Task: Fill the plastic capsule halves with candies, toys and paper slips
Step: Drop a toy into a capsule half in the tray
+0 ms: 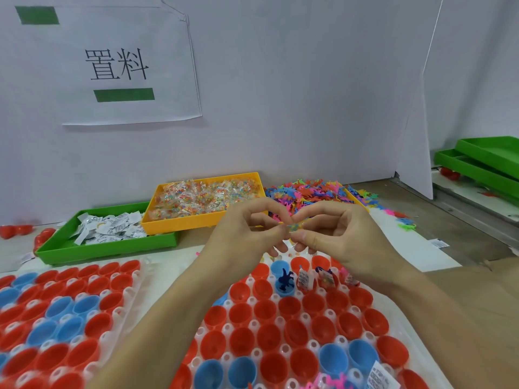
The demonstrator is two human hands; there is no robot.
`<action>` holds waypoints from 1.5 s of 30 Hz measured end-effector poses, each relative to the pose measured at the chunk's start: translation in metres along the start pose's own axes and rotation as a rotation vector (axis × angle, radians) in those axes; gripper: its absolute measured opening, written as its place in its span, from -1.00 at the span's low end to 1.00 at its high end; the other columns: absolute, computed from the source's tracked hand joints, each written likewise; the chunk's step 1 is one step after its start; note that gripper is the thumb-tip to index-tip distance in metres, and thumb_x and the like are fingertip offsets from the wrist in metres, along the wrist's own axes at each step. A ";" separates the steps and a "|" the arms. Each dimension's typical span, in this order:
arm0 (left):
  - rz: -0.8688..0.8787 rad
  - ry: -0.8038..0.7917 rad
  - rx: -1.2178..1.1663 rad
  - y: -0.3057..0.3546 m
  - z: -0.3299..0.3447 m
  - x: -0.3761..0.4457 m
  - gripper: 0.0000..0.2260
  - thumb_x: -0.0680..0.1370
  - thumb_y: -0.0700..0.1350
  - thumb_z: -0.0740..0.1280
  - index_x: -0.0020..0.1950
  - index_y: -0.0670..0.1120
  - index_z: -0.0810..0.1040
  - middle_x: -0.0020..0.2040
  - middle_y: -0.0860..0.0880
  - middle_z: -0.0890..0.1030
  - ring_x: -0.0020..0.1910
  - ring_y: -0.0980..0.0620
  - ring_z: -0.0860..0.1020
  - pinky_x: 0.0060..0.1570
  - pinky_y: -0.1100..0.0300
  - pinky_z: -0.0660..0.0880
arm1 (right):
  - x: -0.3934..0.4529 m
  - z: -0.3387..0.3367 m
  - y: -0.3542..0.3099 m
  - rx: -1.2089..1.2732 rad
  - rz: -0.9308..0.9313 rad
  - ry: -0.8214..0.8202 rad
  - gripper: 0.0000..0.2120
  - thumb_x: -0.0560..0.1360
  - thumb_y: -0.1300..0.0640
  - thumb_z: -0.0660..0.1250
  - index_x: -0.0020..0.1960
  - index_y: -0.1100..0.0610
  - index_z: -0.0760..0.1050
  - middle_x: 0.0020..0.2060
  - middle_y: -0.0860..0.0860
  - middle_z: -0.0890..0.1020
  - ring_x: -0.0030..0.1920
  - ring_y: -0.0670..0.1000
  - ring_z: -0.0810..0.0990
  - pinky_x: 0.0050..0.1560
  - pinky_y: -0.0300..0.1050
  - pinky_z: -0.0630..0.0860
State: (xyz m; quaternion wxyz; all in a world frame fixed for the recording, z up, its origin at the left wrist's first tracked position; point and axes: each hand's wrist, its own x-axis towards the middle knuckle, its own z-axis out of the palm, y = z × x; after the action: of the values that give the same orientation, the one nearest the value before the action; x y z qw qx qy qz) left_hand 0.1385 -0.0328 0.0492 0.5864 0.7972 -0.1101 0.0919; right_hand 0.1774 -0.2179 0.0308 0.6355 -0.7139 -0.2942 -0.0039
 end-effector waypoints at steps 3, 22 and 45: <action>0.037 0.045 0.033 -0.001 -0.002 0.000 -0.83 0.49 -0.35 0.39 -0.18 -0.10 0.67 -0.36 -0.08 0.64 -0.37 0.02 0.61 -0.31 0.20 0.53 | 0.000 0.000 0.000 0.065 -0.001 -0.007 -0.89 0.48 0.12 0.44 -0.02 0.08 0.68 -0.20 0.12 0.73 -0.20 0.09 0.73 -0.20 -0.20 0.61; 0.013 -0.081 0.285 -0.005 -0.007 0.002 -0.89 0.43 -0.28 0.51 -0.11 -0.10 0.66 -0.27 -0.05 0.69 -0.26 0.00 0.68 -0.18 0.11 0.61 | -0.001 0.000 -0.001 -0.148 0.009 -0.033 -0.82 0.41 0.33 0.52 -0.10 0.08 0.71 -0.21 -0.02 0.75 -0.14 -0.05 0.73 -0.08 -0.23 0.63; 0.039 -0.174 0.547 0.001 -0.019 -0.001 -0.97 0.46 -0.17 0.49 -0.13 -0.07 0.70 -0.28 0.12 0.65 -0.27 0.23 0.60 -0.25 0.43 0.47 | -0.005 0.007 -0.003 -0.563 -0.044 -0.227 -0.73 0.37 0.31 0.54 -0.11 -0.05 0.68 -0.26 -0.19 0.70 -0.18 -0.13 0.66 -0.16 -0.20 0.56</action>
State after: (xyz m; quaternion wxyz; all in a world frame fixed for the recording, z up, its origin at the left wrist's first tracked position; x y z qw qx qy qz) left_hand 0.1370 -0.0146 0.0555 0.3362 0.9284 -0.1463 0.0608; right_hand 0.1695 -0.2139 0.0305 0.3752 -0.8513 -0.3664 -0.0193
